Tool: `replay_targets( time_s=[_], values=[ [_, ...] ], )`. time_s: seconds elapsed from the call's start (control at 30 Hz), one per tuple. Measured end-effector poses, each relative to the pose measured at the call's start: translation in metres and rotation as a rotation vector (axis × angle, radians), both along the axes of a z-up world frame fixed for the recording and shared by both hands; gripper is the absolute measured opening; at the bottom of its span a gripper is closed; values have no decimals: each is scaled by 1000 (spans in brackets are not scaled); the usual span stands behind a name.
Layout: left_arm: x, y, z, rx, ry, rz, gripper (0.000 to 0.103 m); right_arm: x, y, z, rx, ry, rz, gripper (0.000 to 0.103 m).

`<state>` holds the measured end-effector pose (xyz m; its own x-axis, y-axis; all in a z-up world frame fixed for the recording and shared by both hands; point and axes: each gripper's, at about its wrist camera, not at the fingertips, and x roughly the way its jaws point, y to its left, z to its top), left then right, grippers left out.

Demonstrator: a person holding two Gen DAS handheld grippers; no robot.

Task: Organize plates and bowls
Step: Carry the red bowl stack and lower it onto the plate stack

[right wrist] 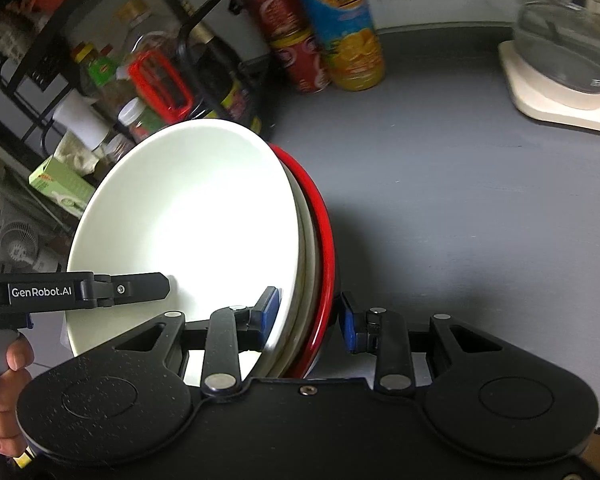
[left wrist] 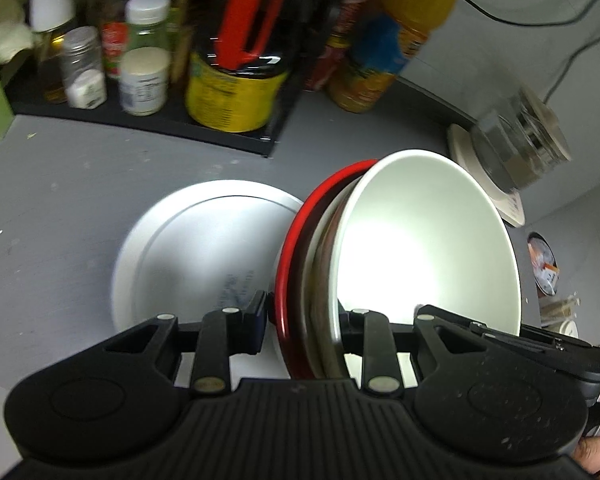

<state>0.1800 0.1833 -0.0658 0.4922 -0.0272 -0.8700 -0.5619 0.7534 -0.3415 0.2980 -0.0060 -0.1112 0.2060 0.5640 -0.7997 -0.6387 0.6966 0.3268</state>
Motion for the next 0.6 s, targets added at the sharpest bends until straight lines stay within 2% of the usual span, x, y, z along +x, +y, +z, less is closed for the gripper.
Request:
replay_targets(
  time_s=[0.3, 0.6],
  values=[
    [-18, 33, -15, -20, 25, 71, 27, -5, 38, -11, -27, 29, 49, 32],
    [-28, 53, -32, -42, 56, 113, 27, -9, 58, -21, -54, 45, 73, 32]
  ],
)
